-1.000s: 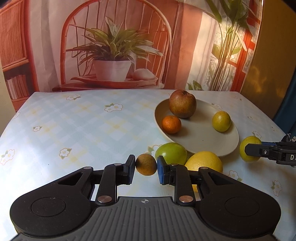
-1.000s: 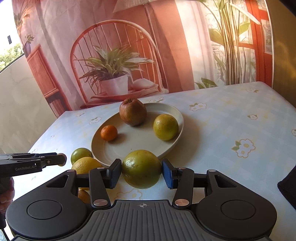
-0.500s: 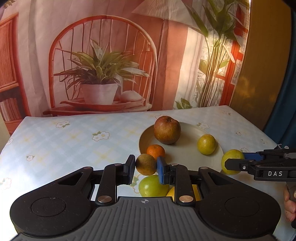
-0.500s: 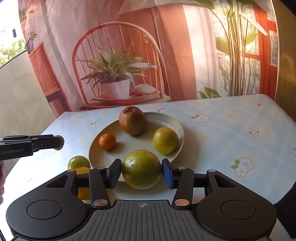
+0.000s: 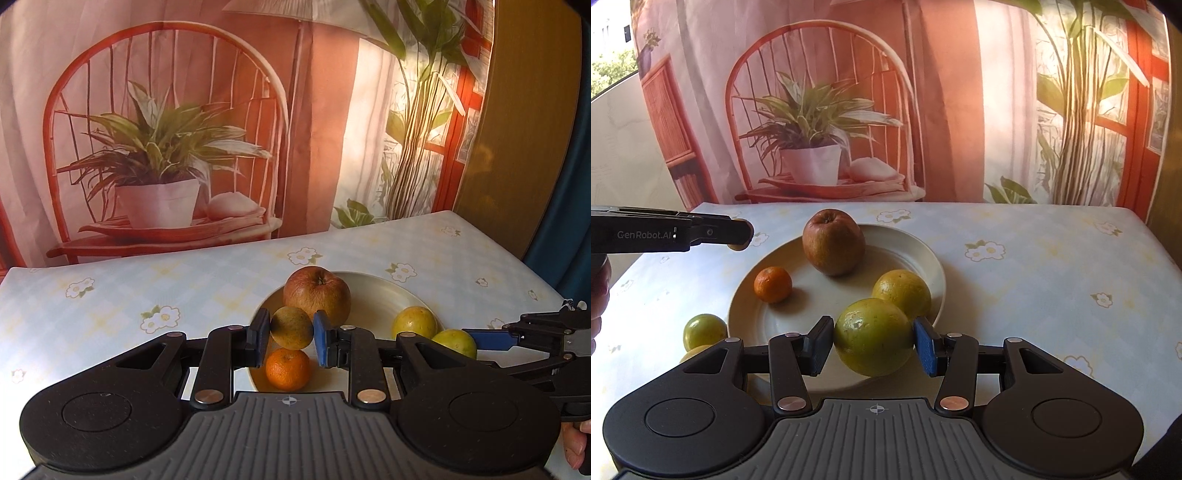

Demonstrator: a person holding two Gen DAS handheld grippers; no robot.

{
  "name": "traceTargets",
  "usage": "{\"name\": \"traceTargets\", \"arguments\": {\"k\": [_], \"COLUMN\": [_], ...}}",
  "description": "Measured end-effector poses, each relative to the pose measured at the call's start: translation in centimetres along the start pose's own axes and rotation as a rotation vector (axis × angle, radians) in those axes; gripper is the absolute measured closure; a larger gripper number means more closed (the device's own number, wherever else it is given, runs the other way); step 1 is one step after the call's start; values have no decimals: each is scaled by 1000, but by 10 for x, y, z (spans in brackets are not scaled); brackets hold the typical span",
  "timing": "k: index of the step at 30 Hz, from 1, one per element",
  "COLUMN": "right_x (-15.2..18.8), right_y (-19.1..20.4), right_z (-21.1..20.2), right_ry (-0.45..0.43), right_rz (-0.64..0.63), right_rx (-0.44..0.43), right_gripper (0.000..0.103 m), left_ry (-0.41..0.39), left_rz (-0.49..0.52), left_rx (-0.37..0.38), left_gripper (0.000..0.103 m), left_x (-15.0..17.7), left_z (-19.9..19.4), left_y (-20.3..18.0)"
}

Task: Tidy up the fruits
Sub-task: 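Carry both fruits onto the cream plate and open both grippers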

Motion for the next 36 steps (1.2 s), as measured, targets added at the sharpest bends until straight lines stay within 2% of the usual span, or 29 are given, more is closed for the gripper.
{"name": "traceTargets", "arguments": {"k": [7, 14, 24, 36], "right_x": [-7, -18, -29, -28], "right_y": [-3, -8, -12, -11], "right_z": [27, 48, 67, 70], "right_ry": [32, 19, 0, -11], "right_rz": [-33, -37, -37, -48], "right_rx": [5, 22, 56, 62], "right_gripper": [59, 59, 59, 58], "left_ry": [52, 84, 105, 120], "left_rz": [-30, -24, -8, -10], "left_rx": [9, -2, -12, -23], "left_gripper": [76, 76, 76, 76], "left_x": [1, 5, 6, 8], "left_z": [30, 48, 61, 68], "left_y": [6, 9, 11, 14]}}
Point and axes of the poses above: each gripper's, at about its wrist camera, not at the fingertips, and z roughly the way its jaws point, y to its left, x to its underside, the point moved 2 cm from there along z, roughly the way its jaws point, and after that the axes turned 2 degrees about -y, right-handed, at the moved point
